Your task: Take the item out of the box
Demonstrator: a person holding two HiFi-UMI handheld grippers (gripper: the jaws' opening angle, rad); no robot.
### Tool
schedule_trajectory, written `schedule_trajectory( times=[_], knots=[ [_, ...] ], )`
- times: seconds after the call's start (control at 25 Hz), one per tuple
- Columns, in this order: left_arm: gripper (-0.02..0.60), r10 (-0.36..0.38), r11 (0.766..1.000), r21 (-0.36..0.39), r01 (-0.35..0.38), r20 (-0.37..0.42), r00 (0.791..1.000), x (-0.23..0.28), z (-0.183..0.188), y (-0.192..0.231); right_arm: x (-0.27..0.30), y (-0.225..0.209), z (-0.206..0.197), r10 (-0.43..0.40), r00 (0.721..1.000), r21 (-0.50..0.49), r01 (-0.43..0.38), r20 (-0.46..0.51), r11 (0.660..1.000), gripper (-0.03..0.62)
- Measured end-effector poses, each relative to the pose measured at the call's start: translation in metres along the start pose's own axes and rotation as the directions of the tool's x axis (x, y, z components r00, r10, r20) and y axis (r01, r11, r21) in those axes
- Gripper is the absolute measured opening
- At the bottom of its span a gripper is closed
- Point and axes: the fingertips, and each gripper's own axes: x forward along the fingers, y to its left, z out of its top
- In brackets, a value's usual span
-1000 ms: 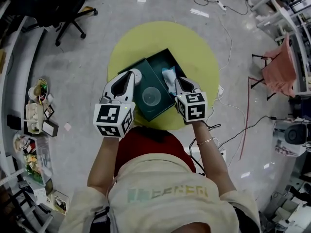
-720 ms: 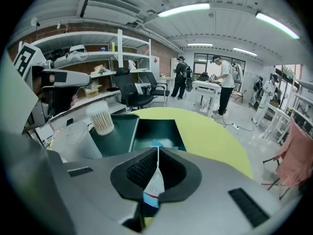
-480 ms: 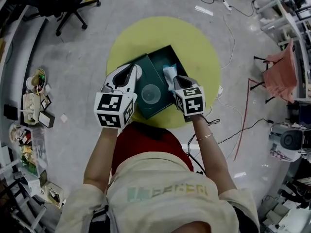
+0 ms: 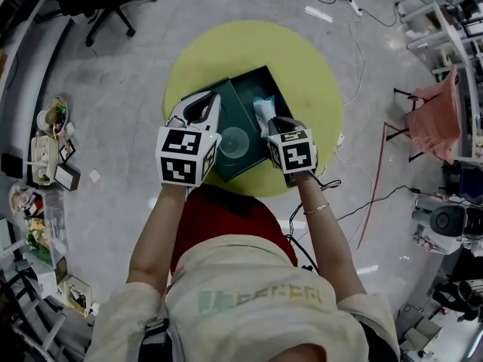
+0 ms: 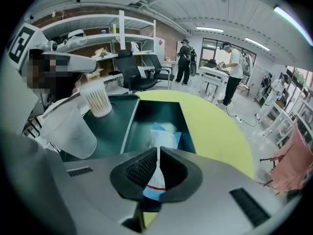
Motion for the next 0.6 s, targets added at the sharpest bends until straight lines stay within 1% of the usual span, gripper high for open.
schedule_trajectory(
  times=[0.28, 0.52, 0.56, 0.6],
  knots=[
    [0.029, -0.011, 1.000, 0.019, 0.011, -0.034, 0.999, 0.010, -0.002, -0.003, 0.006, 0.002, -0.001, 0.011, 0.999, -0.018, -0.011, -0.032, 1.000, 0.040],
    [0.029, -0.018, 1.000, 0.022, 0.019, -0.045, 0.999, 0.014, -0.001, -0.001, 0.011, 0.001, 0.000, 0.016, 0.998, -0.009, -0.017, -0.064, 1.000, 0.042],
    [0.029, -0.020, 1.000, 0.021, 0.021, -0.047, 0.999, 0.015, -0.001, 0.000, 0.013, 0.002, 0.000, 0.022, 0.997, -0.006, -0.023, -0.073, 1.000, 0.058],
    [0.029, -0.023, 1.000, 0.020, 0.024, -0.049, 0.999, 0.016, -0.001, 0.001, 0.015, 0.003, 0.000, 0.030, 0.996, -0.002, -0.030, -0.082, 1.000, 0.102]
  ],
)
